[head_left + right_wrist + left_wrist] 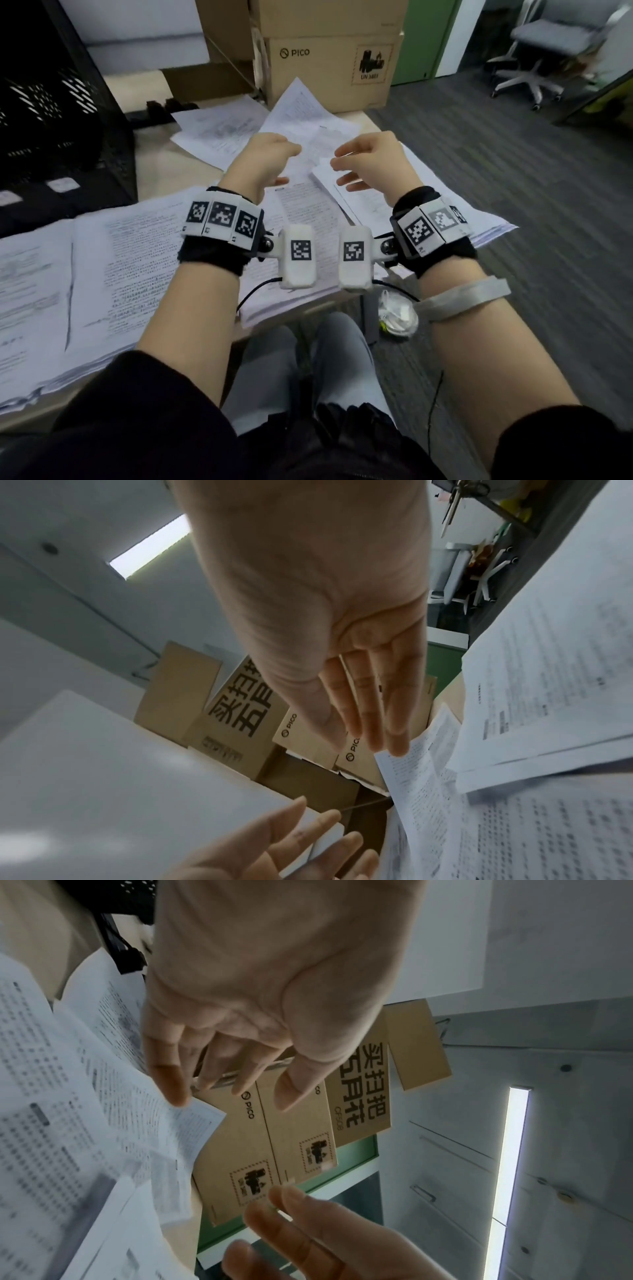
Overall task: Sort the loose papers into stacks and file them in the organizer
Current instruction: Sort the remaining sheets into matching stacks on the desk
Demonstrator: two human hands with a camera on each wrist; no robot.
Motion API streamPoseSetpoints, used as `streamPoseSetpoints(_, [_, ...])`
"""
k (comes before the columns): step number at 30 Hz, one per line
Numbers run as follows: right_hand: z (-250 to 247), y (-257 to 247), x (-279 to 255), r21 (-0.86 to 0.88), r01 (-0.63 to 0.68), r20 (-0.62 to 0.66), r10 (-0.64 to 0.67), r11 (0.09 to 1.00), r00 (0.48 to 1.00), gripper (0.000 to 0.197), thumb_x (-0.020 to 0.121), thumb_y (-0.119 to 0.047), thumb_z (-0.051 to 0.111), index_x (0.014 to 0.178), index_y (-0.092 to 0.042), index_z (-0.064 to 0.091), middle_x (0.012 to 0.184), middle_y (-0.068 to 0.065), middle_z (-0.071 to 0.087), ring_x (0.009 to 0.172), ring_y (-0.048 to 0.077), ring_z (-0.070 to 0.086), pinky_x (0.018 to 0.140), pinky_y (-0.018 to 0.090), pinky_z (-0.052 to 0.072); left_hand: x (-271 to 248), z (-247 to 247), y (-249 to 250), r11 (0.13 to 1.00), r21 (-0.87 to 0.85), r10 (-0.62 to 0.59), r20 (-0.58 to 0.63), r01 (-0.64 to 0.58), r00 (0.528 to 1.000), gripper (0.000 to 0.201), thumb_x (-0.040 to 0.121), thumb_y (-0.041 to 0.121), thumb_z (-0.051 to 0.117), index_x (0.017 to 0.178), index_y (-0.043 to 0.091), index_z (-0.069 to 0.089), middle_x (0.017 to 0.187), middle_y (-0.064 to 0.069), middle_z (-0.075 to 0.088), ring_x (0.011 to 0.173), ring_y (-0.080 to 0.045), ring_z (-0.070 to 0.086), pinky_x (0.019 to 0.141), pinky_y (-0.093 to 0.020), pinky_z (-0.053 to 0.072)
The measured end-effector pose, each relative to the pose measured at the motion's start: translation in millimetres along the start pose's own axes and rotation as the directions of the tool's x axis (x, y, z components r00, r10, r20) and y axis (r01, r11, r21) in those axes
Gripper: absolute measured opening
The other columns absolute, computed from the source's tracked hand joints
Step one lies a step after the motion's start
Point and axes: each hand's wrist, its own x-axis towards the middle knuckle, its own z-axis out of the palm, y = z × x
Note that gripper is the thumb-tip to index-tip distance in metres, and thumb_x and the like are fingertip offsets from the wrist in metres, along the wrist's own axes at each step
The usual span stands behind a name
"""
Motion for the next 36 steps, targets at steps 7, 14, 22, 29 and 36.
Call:
streamPoseSetpoints(7, [34, -10, 63, -0.378, -0.070, 0.103, 0.117, 0.923, 0.988, 0.058, 0.082, -0.021, 0.071, 0.133, -0.004, 0.048, 0.116, 0.008, 0.054, 0.106, 0.022, 0.053, 0.090, 0.031, 0.046, 60, -40, -3, 0.992, -0.031, -0.121, -0.102, 0.118, 0.987, 0.056, 0.090, 0.023, 0.057, 0.140, 0.007, 0.037, 0.147, -0.004, 0.037, 0.129, -0.024, 0.041, 0.104, -0.040, 0.042])
streamPoseSetpoints(14, [69, 27, 105, -0.734, -0.270, -0.012, 0.385, 0.624, 0.923, 0.111, 0.075, -0.059, 0.068, 0.150, -0.007, 0.005, 0.157, 0.021, 0.005, 0.146, 0.038, -0.002, 0.117, 0.057, 0.004, 117, -60, -47, 0.967, -0.047, -0.255, -0.202, 0.251, 0.946, 0.069, 0.083, 0.020, 0.058, 0.142, 0.003, 0.025, 0.140, -0.015, 0.041, 0.119, -0.035, 0.052, 0.098, -0.049, 0.048])
streamPoseSetpoints(22, [80, 69, 115, -0.763, -0.386, -0.043, 0.555, 0.518, 0.831, 0.152, 0.050, -0.080, 0.069, 0.146, -0.003, -0.019, 0.153, 0.023, -0.027, 0.142, 0.044, -0.020, 0.113, 0.064, -0.004, 163, -75, -80, 0.940, -0.028, -0.330, -0.332, 0.341, 0.883, 0.086, 0.066, 0.026, 0.066, 0.138, 0.010, 0.021, 0.134, -0.018, 0.045, 0.097, -0.027, 0.060, 0.093, -0.045, 0.051])
streamPoseSetpoints(29, [79, 67, 113, -0.728, -0.401, -0.014, 0.572, 0.556, 0.820, 0.151, 0.052, -0.077, 0.070, 0.145, -0.003, -0.023, 0.151, 0.022, -0.031, 0.139, 0.046, -0.024, 0.112, 0.066, -0.004, 182, -70, -74, 0.924, -0.228, -0.369, -0.332, 0.306, 0.868, 0.072, 0.067, 0.013, 0.073, 0.131, 0.001, 0.041, 0.127, -0.013, 0.053, 0.103, -0.032, 0.058, 0.071, -0.040, 0.057])
streamPoseSetpoints(36, [78, 64, 110, -0.702, -0.409, 0.021, 0.591, 0.583, 0.806, 0.150, 0.054, -0.075, 0.071, 0.144, -0.004, -0.026, 0.150, 0.021, -0.035, 0.138, 0.046, -0.027, 0.110, 0.068, -0.007, 193, -58, -76, 0.931, -0.196, -0.352, -0.266, 0.307, 0.897, 0.057, 0.070, 0.013, 0.080, 0.119, 0.001, 0.055, 0.105, -0.005, 0.061, 0.088, -0.022, 0.059, 0.072, -0.031, 0.050])
